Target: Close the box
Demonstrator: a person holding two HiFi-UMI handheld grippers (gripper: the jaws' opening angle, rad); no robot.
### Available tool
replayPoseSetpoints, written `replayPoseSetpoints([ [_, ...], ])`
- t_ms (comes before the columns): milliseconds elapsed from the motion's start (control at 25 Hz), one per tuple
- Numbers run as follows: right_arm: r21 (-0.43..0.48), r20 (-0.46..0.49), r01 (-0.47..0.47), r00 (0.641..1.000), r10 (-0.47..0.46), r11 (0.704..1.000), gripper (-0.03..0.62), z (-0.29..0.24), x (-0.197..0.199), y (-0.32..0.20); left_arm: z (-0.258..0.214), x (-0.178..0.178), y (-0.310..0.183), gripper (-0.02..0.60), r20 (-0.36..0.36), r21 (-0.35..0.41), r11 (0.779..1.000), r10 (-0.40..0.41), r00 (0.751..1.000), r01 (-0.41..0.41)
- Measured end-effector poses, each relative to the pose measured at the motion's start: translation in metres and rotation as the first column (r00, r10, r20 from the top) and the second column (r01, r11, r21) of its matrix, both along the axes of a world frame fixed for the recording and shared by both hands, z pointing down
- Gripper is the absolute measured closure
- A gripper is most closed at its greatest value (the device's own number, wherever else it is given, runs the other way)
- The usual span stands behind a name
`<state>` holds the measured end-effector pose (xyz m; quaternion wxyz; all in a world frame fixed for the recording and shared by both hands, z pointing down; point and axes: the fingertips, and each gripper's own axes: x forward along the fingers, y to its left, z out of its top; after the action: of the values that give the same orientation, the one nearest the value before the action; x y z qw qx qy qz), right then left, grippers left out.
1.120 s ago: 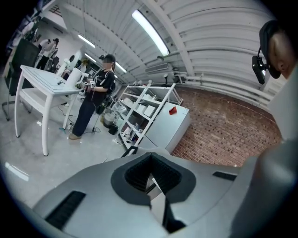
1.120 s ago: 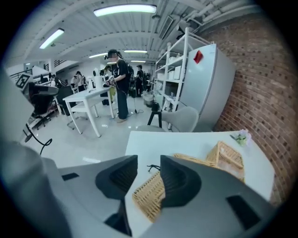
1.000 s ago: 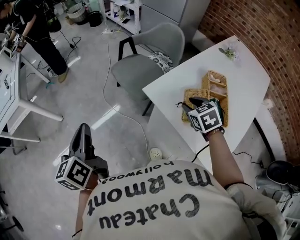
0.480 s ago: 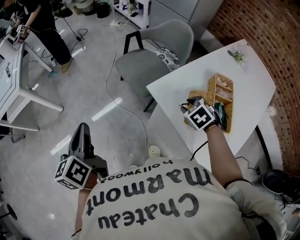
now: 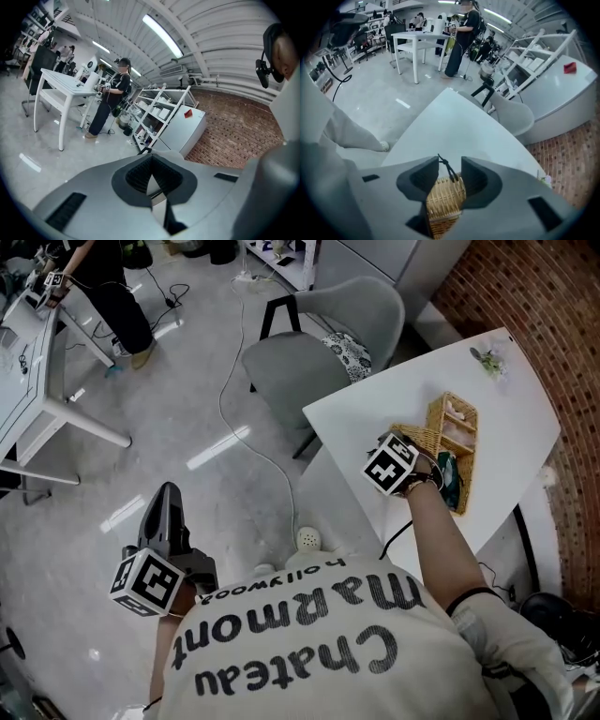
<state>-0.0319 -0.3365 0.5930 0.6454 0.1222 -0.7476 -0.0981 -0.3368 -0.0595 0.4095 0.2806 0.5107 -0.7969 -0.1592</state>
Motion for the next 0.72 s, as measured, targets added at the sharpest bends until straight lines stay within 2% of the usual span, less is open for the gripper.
replayPoseSetpoints([
  [360,0.069,-0.043,-0.01,0.999,0.013,0.998,0.559,0.002,0.003,-0.008,-0.003,-0.003,0.008,0.58,0.0,0.015,1.0,-0.016,1.0,0.016],
  [560,0.074,-0.025,-0.028,0.999,0.029,0.997,0.565,-0.003,0.004,-0.005,-0.003,-0.002,0.015,0.58,-0.011,0.011,1.0,-0.024,1.0,0.024],
  [720,0.057,0.051,-0.104,0.994,0.102,0.993,0.568,-0.017,0.002,0.001,-0.005,-0.002,0.019,0.58,-0.013,0.024,1.0,-0.014,1.0,0.014],
])
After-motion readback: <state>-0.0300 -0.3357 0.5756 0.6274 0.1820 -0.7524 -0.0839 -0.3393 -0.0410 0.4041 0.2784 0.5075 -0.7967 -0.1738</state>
